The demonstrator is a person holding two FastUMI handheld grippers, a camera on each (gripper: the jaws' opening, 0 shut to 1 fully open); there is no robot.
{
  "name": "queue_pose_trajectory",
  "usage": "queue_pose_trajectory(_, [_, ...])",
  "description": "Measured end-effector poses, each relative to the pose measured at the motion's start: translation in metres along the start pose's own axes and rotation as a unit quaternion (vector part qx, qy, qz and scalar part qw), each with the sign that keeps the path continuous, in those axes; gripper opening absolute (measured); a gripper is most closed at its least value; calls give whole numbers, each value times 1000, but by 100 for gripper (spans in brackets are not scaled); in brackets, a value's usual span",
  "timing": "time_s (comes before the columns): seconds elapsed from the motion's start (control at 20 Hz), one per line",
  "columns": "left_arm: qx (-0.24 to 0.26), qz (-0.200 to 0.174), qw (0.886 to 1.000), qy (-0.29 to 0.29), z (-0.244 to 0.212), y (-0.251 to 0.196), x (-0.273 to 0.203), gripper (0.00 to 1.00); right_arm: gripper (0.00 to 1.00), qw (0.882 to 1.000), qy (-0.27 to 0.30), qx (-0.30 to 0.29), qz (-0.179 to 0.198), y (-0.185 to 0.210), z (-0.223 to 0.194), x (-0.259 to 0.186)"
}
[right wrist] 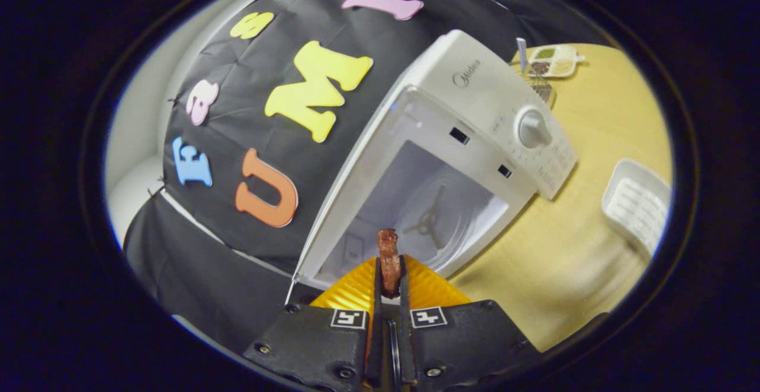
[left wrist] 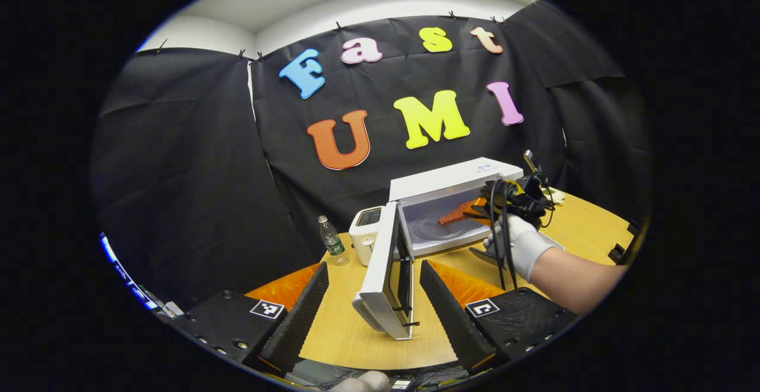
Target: Open the microwave oven with the left hand, put the food in, and close the microwave oven.
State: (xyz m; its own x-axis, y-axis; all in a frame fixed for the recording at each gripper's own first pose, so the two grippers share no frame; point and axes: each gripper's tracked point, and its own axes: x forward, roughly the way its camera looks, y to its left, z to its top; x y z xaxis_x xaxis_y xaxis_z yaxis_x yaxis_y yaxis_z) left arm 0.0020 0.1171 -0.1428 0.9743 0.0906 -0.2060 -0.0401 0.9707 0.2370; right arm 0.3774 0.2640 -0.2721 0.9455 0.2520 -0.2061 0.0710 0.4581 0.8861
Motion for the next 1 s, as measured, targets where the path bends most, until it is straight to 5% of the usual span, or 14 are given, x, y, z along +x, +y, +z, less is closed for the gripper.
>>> queue_pose_trajectory(0.25, [-7, 3, 1000, 3, -14, 15, 8, 95, 14, 997, -50, 39, -42, -20, -13, 71])
queue_pose_trajectory(0.5, [-20, 1, 1000, 23, -31, 21, 15, 95, 14, 996, -66, -7, -61, -40, -23, 109])
queue_pose_trajectory(0.65, [-29, 7, 999, 25, -30, 28, 20, 95, 19, 990, -82, -76, -82, -47, -17, 110])
queue_pose_trajectory(0.7, [-29, 9, 999, 24, -30, 30, 21, 95, 12, 988, -84, -99, -85, -45, -16, 110])
queue_pose_trajectory(0.75, [-28, 12, 999, 24, -30, 33, 21, 95, 25, 982, -85, -137, -101, -47, -14, 109])
queue_pose_trajectory(0.85, [-28, 17, 999, 24, -31, 36, 23, 95, 33, 966, -90, -212, -119, -46, -10, 107])
queue_pose_trajectory(0.9, [-28, 20, 999, 24, -32, 38, 24, 95, 35, 957, -91, -248, -122, -43, -9, 106])
queue_pose_trajectory(0.95, [-26, 23, 999, 24, -31, 41, 26, 95, 26, 952, -89, -266, -124, -42, -10, 106])
queue_pose_trajectory(1.0, [-26, 24, 999, 25, -31, 41, 26, 95, 40, 947, -87, -282, -125, -44, -9, 105])
